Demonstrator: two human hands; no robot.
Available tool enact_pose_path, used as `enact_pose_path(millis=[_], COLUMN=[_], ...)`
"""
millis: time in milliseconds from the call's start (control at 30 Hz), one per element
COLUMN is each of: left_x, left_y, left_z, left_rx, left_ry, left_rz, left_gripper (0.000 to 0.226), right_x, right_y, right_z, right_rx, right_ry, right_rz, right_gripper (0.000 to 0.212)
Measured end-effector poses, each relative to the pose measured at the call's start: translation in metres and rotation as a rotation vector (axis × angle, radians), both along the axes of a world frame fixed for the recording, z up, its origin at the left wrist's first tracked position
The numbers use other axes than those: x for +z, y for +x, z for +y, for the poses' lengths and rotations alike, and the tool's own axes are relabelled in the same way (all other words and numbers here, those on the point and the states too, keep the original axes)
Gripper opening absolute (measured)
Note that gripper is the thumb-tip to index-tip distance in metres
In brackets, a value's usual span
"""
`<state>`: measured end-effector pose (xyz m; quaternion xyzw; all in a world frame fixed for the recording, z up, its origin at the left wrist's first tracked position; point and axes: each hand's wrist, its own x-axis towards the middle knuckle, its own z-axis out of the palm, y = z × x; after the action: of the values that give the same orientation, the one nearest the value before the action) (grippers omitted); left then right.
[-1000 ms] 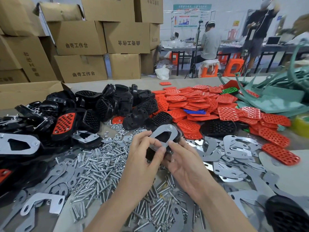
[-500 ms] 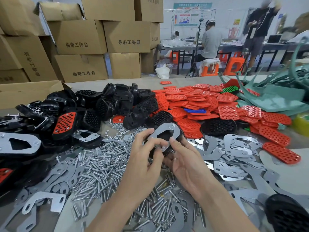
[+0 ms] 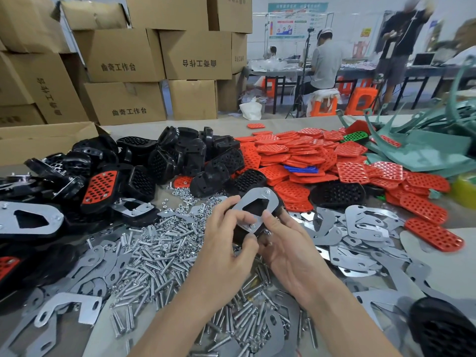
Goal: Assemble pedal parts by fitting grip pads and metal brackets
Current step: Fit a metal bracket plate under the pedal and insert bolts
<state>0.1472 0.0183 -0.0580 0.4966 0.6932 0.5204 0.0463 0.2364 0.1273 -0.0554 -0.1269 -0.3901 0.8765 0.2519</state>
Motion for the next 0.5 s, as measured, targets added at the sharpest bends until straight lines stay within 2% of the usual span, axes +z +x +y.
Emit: enact_pose_path(millis=[200, 333, 433, 500], left_x=[0.0026, 0.0018, 0.0019, 0.0020], left_y=[0.0041, 0.0032, 0.0040, 0.0042], left_z=[-0.0008, 0.0004, 0.0005, 0.0004], left_rx=[-0.006, -0.007, -0.023, -0.009], left_ry=[0.007, 0.024, 0.034, 0.045], left_rz=[-0.012, -0.030, -0.044, -0.042], left_gripper=[0.029, 0.019, 0.024, 0.027], right_x=[-0.0004, -0.0011, -0.0040, -0.0041], right_y=[0.0002, 0.0003, -0.0013, -0.0020], right_z=[0.0009, 0.0013, 0.0016, 0.0019], right_rx=[-0.019, -0.010, -0.023, -0.035], right_ry=[-0.017, 0.002, -0.006, -0.007], right_rz=[-0.026, -0.003, -0.001, -0.019], right_gripper=[0.031, 0.030, 0.024, 0.028])
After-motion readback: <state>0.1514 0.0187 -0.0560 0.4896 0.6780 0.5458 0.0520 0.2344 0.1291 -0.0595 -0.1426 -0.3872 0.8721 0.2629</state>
